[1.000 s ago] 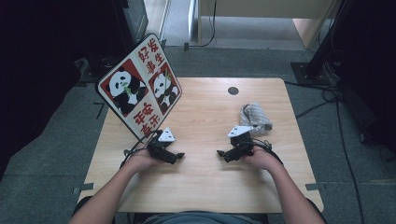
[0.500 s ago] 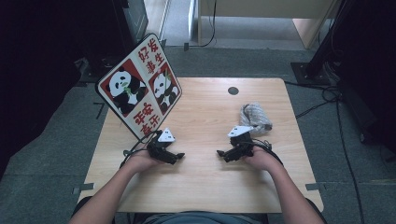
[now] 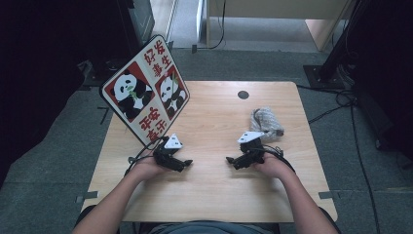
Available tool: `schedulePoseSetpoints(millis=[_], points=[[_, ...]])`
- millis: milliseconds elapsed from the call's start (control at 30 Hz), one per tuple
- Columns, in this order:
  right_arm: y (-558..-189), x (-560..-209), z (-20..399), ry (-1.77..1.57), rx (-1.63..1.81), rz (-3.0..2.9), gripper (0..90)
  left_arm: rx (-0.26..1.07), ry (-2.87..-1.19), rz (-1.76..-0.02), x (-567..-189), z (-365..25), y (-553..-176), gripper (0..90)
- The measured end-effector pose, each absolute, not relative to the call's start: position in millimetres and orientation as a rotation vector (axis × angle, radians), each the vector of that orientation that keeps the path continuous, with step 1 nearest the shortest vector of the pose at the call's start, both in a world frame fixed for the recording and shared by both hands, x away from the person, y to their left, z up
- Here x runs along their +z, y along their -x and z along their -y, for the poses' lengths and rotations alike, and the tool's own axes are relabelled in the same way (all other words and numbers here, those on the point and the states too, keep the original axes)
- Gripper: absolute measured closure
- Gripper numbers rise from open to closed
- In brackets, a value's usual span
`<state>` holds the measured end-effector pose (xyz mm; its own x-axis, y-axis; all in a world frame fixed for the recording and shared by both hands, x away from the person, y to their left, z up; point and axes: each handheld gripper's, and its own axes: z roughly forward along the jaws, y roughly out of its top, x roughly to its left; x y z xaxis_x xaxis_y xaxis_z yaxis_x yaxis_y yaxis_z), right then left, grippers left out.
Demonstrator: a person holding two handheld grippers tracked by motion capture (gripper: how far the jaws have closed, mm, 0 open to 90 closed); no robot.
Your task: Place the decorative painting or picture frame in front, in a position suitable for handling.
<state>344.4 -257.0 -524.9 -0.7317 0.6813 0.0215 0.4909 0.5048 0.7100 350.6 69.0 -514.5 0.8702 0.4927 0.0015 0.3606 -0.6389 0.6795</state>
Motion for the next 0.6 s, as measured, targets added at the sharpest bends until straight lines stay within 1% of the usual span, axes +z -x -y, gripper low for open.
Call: schedulePoseSetpoints(millis=[600], points=[[-344.5,-524.9,257.1,-0.993,1.049,-2.489,0.0,0.239,-2.34,-0.613,-513.5,-68.9,-351.6,17.7]])
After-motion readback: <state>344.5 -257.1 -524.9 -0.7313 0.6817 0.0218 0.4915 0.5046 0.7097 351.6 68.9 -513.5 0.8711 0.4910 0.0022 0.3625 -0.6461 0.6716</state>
